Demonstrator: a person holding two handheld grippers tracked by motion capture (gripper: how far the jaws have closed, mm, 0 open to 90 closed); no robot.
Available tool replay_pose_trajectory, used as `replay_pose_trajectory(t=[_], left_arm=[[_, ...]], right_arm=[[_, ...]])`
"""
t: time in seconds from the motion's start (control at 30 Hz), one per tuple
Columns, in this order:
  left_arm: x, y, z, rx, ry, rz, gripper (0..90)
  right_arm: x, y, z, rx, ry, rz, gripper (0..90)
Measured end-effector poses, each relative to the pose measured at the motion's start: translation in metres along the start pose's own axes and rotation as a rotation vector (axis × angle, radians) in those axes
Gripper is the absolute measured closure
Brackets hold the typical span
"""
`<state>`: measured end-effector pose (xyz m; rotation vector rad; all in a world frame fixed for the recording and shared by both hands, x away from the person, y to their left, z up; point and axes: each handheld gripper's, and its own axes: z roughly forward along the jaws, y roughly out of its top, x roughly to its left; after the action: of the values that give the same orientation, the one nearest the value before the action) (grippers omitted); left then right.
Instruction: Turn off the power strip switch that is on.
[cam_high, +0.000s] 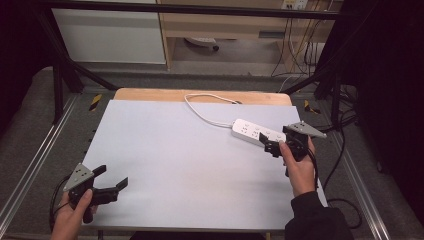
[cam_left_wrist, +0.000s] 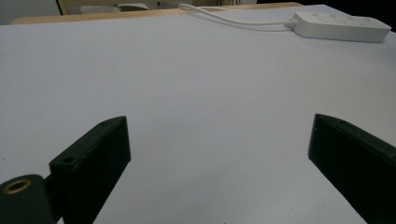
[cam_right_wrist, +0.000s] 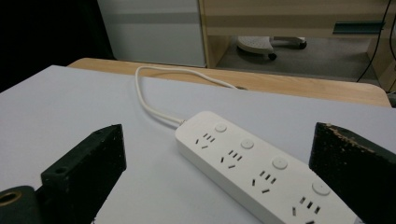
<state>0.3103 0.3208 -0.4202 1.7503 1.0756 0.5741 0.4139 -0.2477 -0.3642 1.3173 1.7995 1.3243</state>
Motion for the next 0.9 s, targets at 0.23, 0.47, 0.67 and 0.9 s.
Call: replay_pose_trajectory(t=[0.23, 0.47, 0.67, 0.9], left_arm=[[0.000, 0.000, 0.000, 0.000, 0.000, 0.000, 5.4], [0.000, 0.000, 0.000, 0.002, 0.001, -0.001, 5.4], [-0.001, 0.000, 0.000, 0.004, 0.001, -0.003, 5.4], [-0.001, 0.000, 0.001, 0.006, 0.003, -0.004, 5.4]], right_arm=[[0.007, -0.012, -0.012, 0.000, 0.012, -0.022, 4.5], [0.009, -0.033, -0.027, -0.025, -0.011, -0.036, 4.1], [0.008, -0.051, -0.036, -0.031, 0.007, -0.022, 4.1], [0.008, -0.062, -0.043, -0.031, 0.014, -0.019, 4.0]])
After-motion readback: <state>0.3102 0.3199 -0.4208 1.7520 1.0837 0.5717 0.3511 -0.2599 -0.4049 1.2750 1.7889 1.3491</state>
